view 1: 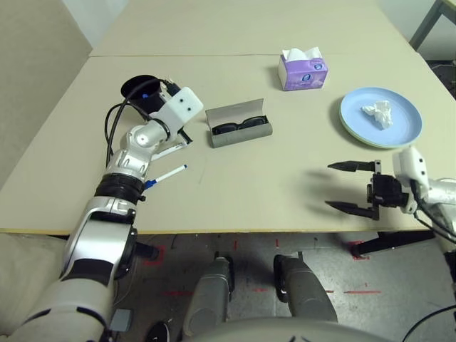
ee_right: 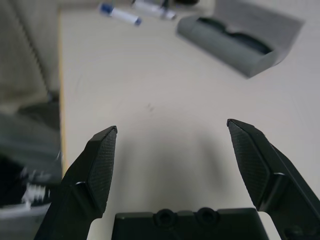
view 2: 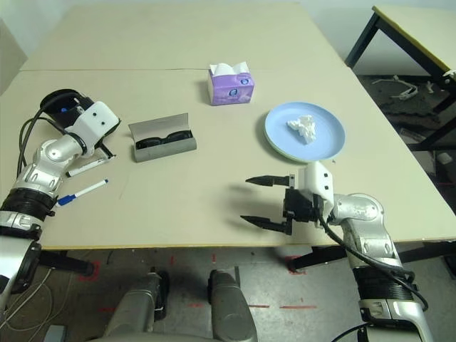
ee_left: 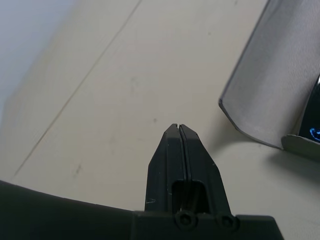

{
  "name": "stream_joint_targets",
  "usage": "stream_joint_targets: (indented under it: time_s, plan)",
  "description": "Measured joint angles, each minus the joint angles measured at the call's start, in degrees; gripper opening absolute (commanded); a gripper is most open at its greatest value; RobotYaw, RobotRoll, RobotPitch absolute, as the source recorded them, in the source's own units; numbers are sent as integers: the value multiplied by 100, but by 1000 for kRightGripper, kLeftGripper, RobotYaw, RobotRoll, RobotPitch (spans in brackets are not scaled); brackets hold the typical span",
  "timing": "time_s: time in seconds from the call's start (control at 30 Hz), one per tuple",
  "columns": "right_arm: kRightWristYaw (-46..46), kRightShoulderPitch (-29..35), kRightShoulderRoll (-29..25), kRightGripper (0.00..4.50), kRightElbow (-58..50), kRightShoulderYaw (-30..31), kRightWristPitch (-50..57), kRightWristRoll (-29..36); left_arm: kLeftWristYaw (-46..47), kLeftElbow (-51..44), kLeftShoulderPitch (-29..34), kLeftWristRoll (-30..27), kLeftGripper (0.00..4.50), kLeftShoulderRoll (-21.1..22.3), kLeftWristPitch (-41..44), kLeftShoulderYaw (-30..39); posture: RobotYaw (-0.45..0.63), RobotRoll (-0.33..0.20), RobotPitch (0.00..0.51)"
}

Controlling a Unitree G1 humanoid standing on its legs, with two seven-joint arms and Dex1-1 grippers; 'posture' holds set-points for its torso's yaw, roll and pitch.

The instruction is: Organize and tidy the items on the table.

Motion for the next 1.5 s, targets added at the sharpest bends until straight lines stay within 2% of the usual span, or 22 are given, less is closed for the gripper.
stream_joint_targets:
  time_s: [0.23, 0.4, 0.6, 0.77, 1.1, 1.33, 1.5]
  plan:
    - [-554, 133, 130, 4500, -359, -283, 1027, 618, 19, 114, -68, 54, 35, -41, -170, -46, -247, 0, 189]
    - [-849, 199, 223, 4500, -566, -387, 1368, 757, 14, 162, -81, 56, 35, -50, -218, -88, -248, 0, 186]
    - [-1019, 229, 242, 4500, -702, -441, 1518, 799, -86, 190, -84, 53, 35, -46, -387, -140, -246, 0, 189]
    - [-1023, 239, 243, 4500, -725, -444, 1528, 800, -517, 51, 7, 17, 35, 14, -895, -228, -245, 0, 189]
    - [-1014, 147, 286, 4500, -702, -443, 1527, 786, -1231, -372, 306, -44, 35, 100, -1302, -352, -226, 0, 187]
    - [-924, 60, 325, 4500, -577, -437, 1500, 700, -1326, -596, 306, -114, 35, 220, -1229, -334, -217, 0, 186]
    - [-816, 39, 357, 4500, -519, -420, 1437, 635, -1507, -1515, 203, -444, 35, 221, -597, -138, -214, 0, 183]
